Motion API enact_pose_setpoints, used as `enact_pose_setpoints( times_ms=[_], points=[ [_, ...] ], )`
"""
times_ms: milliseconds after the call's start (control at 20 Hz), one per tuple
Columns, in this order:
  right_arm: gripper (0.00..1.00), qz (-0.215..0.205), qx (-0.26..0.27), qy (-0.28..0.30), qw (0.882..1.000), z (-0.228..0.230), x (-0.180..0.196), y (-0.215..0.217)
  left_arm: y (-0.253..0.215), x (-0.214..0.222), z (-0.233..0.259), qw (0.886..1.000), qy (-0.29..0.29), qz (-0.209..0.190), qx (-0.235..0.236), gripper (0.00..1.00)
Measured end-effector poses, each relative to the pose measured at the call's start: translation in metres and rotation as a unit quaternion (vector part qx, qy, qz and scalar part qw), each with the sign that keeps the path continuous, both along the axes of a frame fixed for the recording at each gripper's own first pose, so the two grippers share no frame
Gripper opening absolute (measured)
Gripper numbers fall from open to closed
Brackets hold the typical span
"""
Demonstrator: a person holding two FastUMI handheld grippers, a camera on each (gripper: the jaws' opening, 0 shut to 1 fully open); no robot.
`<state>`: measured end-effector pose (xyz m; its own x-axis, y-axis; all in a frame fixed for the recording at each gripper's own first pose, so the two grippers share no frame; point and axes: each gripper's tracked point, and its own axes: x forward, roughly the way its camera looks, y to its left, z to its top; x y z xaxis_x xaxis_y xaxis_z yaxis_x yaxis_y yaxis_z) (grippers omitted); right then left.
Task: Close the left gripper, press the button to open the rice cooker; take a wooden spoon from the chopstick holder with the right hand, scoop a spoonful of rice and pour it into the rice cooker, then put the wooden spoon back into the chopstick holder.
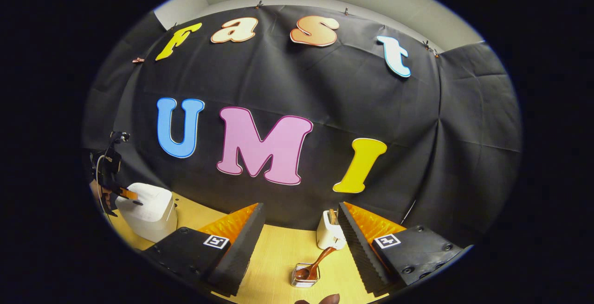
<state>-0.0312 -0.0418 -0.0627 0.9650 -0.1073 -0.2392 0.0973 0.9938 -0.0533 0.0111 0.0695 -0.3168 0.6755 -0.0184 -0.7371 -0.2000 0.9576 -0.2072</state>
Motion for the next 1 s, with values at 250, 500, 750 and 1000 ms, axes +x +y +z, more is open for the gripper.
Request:
enact_pose_setpoints(
  times_ms=[250, 500, 750, 1000],
  points=[
    [0.97, -0.008, -0.003, 0.007, 1.000, -0.004, -0.003, -0.008, -0.002, 0.005, -0.014, 1.000, 0.014, -0.006, 0.004, 0.05],
    [0.97, -0.008, -0.003, 0.011, 1.000, -0.008, -0.002, -0.008, -0.005, 0.000, -0.024, 0.999, 0.033, -0.020, 0.011, 0.06],
    [0.97, -0.008, 0.003, 0.013, 1.000, -0.012, 0.000, -0.006, -0.003, 0.001, -0.021, 0.999, 0.047, -0.010, 0.000, 0.06],
    [0.97, -0.013, 0.000, 0.008, 1.000, -0.009, 0.002, -0.013, 0.010, 0.030, 0.028, 0.998, -0.030, -0.010, 0.050, 0.06]
  ],
)
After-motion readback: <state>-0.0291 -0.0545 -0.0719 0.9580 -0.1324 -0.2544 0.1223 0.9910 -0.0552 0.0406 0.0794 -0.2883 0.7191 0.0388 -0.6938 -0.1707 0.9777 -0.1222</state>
